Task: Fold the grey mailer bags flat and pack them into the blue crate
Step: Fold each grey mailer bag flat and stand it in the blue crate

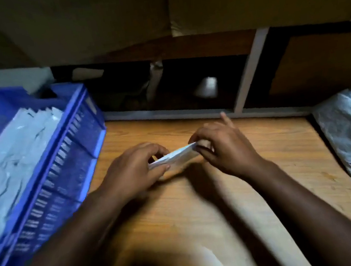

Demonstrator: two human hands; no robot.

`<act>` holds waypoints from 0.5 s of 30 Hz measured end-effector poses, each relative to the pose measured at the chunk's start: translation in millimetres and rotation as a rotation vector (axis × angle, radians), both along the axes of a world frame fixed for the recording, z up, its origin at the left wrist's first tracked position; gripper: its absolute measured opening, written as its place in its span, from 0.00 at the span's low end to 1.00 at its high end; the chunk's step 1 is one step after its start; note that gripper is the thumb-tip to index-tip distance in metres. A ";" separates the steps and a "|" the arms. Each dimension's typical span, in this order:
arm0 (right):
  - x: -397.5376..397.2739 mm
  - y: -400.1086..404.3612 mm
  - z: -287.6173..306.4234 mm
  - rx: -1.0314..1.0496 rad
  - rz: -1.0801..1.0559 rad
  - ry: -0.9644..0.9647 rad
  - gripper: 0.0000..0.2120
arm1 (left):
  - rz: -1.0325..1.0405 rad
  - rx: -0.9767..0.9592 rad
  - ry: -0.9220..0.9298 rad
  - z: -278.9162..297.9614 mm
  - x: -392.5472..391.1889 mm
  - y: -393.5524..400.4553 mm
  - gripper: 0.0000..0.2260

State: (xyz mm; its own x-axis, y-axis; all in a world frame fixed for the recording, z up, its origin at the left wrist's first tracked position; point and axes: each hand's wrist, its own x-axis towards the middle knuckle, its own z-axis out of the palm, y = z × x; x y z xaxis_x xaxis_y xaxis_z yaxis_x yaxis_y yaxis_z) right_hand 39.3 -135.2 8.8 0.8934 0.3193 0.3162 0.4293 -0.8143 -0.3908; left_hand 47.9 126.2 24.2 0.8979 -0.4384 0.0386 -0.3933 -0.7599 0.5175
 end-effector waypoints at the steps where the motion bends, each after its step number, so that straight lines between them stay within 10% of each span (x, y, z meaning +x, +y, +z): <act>1: 6.2 20.1 16.0 0.011 0.029 -0.081 0.06 | 0.019 -0.026 -0.042 18.4 -4.8 18.1 0.13; 9: 47.6 231.8 124.6 0.021 0.284 -0.417 0.06 | 0.360 0.023 -0.195 130.9 -37.0 210.2 0.14; 15: 72.4 375.9 117.4 -0.253 0.435 -0.271 0.07 | 0.461 0.105 -0.027 103.3 -44.8 316.6 0.26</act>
State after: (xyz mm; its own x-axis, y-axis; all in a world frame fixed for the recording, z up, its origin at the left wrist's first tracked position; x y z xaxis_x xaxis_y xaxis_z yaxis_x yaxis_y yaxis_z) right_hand 111.7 240.7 126.2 0.5605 0.7349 0.3819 0.8035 -0.5942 -0.0357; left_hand 3.1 442.8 127.4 0.9991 0.0027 0.0413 -0.0150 -0.9061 0.4229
